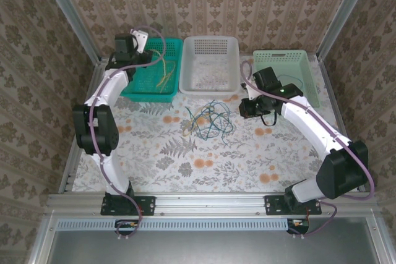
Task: Untangle the cables
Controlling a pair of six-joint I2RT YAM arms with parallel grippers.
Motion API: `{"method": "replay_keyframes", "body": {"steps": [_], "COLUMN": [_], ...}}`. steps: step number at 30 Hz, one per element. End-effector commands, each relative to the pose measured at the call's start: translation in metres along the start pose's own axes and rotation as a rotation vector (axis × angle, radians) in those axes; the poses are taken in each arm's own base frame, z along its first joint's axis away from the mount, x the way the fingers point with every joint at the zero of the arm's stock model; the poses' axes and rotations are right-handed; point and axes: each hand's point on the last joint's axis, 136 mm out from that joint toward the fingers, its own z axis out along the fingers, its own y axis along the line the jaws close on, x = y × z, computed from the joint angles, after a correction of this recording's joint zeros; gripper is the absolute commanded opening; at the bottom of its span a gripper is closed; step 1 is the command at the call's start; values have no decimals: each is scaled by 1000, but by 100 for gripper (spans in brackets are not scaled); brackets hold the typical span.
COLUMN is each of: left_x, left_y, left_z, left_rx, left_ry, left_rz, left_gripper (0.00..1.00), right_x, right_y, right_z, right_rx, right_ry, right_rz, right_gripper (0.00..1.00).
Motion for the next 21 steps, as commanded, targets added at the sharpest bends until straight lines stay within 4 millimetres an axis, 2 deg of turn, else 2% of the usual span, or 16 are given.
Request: {"method": "replay_keyframes", "body": {"steps": [1, 3, 4, 5, 7, 10, 12, 14, 17, 20, 21], "left_x": [-3, -4, -5, -5, -8, -13, -14, -9, 28, 72, 84], "left_y": [7, 13, 13, 14, 16, -4, -32, -75, -138, -187, -197], "left_z": [-21, -30, -36, -42, -58, -83, -97, -110, -122, -133, -136], "left_rx": [-78, -122, -137, -162, -211, -193, -103, 53, 262, 367, 389], "left_ry": [-27, -19, -7, 8, 20, -22, -61, -76, -12, 83, 114], "left_rz": [-39, -62, -77, -93, -126, -154, -152, -139, -127, -73, -65], "left_gripper": [86, 99, 100, 100, 100, 100, 100, 98, 94, 88, 88], "right_x": [-4, -5, -6, -7, -10, -17, -21, -23, -24, -25, -25], "right_y": [20, 29, 33, 36, 41, 55, 68, 76, 79, 75, 74], "right_z": [3, 8, 11, 16, 25, 43, 50, 58, 65, 65, 64], "right_rx": [-20, -9, -5, -14, -40, -124, -194, -236, -248, -220, -214], "right_ry": [-23, -24, -22, -16, -7, -28, -41, -35, -22, -20, -21], "right_rz": [-96, -154, -162, -145, -98, -24, 8, 38, 63, 65, 63], "right_gripper": [17, 30, 38, 42, 43, 54, 54, 56, 59, 60, 61]}}
